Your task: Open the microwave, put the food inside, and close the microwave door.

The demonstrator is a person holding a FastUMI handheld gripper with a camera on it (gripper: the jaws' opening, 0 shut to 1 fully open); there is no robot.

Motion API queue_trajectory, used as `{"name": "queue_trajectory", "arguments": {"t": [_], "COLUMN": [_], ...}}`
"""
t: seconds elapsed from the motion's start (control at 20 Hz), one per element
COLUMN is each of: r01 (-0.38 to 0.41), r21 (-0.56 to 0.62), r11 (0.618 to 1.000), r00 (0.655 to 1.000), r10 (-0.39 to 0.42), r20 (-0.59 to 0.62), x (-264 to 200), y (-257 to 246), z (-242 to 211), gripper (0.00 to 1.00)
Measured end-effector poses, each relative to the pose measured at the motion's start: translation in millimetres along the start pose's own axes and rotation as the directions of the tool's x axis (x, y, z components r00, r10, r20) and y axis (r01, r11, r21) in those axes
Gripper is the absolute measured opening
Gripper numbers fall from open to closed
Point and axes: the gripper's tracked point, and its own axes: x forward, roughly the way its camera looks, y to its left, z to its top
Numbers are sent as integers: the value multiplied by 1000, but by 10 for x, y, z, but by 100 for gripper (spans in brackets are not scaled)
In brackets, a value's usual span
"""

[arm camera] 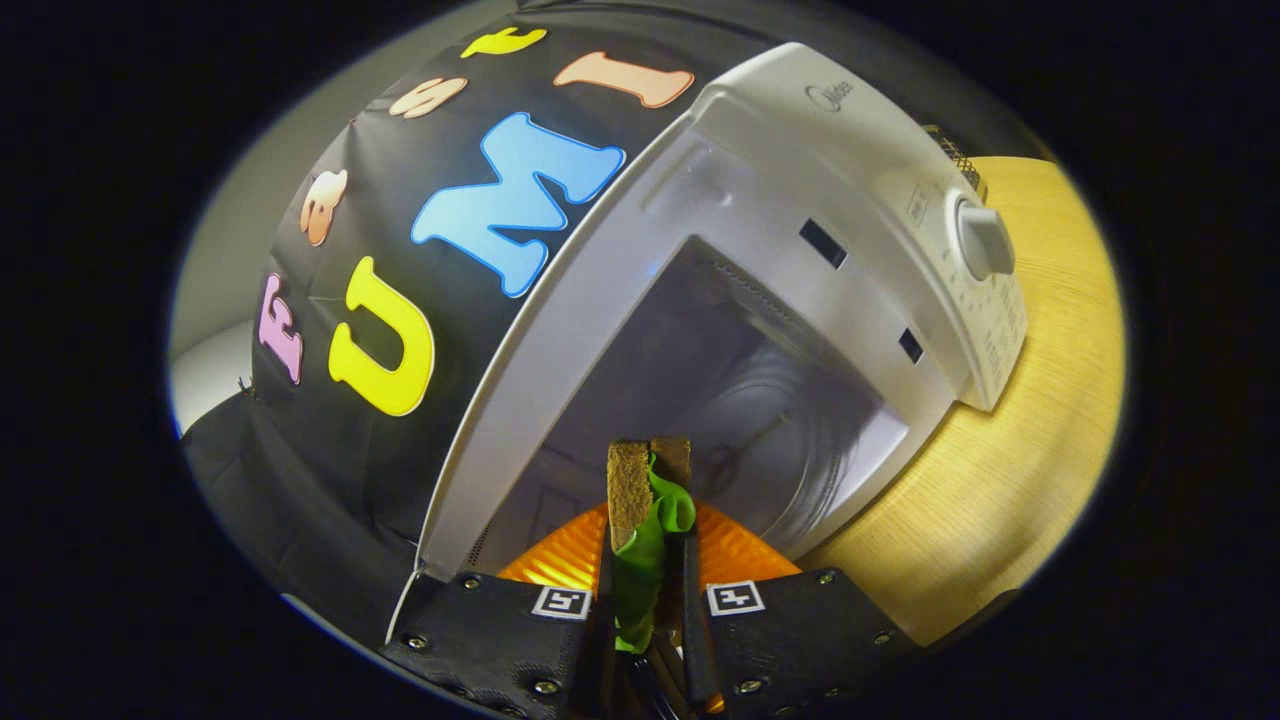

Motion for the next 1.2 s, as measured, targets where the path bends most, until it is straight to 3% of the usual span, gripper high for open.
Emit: {"name": "queue_trajectory", "arguments": {"t": [0.35,0.5,0.6,0.65,0.75,1.0,1.2], "r01": [48,98,124,139,165,179,144], "r21": [2,0,-22,-39,-85,-191,-236], "r11": [999,995,992,990,983,965,961], "r00": [998,994,992,990,986,978,980], "r10": [-48,-98,-124,-139,-168,-196,-172], "r20": [44,40,20,7,-22,-77,-99], "x": [274,308,317,244,134,-179,-473], "y": [-161,-267,-322,-344,-391,-423,-289], "z": [29,20,-55,-47,-96,-110,23], "gripper": [27,36,46,72,97,97,97]}}
